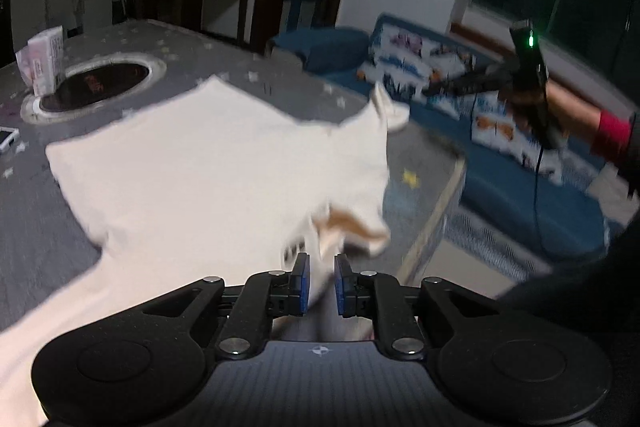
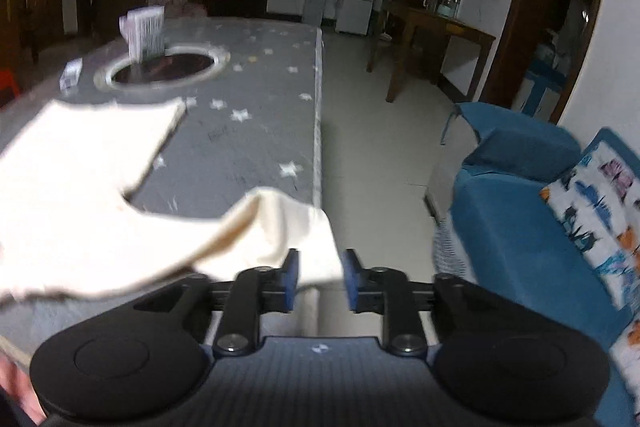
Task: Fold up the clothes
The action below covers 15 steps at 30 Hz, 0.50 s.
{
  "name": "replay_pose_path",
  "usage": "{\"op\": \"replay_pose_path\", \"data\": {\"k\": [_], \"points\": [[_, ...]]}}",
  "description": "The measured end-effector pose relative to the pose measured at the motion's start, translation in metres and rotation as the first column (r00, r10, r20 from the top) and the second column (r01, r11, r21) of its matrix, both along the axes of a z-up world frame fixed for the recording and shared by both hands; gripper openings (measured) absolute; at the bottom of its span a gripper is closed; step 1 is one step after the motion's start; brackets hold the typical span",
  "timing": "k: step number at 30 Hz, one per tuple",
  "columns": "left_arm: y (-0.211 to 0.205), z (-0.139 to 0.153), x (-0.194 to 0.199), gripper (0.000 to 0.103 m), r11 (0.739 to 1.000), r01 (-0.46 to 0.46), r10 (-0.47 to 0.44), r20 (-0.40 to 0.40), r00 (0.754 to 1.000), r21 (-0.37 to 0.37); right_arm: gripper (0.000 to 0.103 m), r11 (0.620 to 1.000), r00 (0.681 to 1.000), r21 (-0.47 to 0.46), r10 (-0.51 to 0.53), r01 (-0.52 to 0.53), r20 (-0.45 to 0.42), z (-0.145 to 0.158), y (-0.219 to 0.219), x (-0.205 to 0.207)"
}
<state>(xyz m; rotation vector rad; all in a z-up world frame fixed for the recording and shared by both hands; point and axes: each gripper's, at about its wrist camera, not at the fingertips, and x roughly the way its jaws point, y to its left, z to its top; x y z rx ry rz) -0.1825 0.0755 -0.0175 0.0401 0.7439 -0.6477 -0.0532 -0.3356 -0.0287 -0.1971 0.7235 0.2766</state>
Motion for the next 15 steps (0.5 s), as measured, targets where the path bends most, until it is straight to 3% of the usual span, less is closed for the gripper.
{"op": "replay_pose_path", "data": {"k": [7,9,11,15], "points": [[-0.026,-0.001,0.029,0.031,0.997,-0.005,0.006,0.009,1.0,-0.079,0.029,0.979,0.995,0.195,-0.034,0.051,-0.093,-0.006,0.009,0.037],[-0.037,-0.007,0.038,0.032,0.995,0.015,-0.015,-0.004,1.0,-0.102,0.034,0.966,0.991,0.246,-0.048,0.077,-0.124,-0.01,0.013,0.049],[-0.048,-0.012,0.045,0.032,0.992,0.035,-0.038,-0.019,0.999,-0.12,0.047,0.962,0.988,0.25,-0.079,0.111,-0.134,-0.014,0.019,0.06],[-0.064,-0.024,0.052,0.032,0.993,0.061,-0.066,-0.048,0.997,-0.106,0.043,0.964,0.982,0.217,-0.123,0.153,-0.143,-0.021,0.03,0.073]]}}
